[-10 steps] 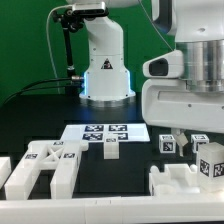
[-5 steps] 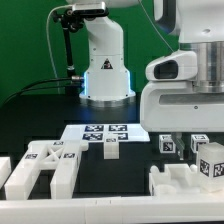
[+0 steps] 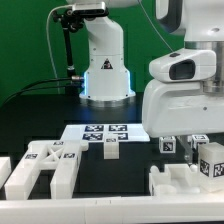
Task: Assemble chair
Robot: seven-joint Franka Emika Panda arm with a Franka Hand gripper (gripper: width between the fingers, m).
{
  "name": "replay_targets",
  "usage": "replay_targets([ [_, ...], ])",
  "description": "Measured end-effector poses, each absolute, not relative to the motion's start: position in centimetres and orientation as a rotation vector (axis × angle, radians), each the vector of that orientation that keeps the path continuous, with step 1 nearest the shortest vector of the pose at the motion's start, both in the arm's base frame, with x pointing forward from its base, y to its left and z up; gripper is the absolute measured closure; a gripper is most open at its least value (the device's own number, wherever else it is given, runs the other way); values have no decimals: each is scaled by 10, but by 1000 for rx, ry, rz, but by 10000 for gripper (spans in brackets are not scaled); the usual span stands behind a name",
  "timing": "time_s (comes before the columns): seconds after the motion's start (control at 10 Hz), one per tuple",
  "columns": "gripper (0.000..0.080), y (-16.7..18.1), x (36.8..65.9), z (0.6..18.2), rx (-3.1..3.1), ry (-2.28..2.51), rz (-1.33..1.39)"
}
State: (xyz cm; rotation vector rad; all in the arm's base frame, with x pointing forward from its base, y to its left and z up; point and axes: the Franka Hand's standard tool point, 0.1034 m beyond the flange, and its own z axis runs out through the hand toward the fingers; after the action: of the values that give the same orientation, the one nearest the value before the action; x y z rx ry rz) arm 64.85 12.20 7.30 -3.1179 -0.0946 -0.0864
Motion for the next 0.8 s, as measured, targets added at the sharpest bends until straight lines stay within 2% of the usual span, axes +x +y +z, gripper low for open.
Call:
replay_targets([
  [0.1,514,122,648,73,-3114,33,-84],
  [0.3,514,122,649,73,-3093,300,-83],
  [0.8,514,119,649,71,-2701,1399,-73],
])
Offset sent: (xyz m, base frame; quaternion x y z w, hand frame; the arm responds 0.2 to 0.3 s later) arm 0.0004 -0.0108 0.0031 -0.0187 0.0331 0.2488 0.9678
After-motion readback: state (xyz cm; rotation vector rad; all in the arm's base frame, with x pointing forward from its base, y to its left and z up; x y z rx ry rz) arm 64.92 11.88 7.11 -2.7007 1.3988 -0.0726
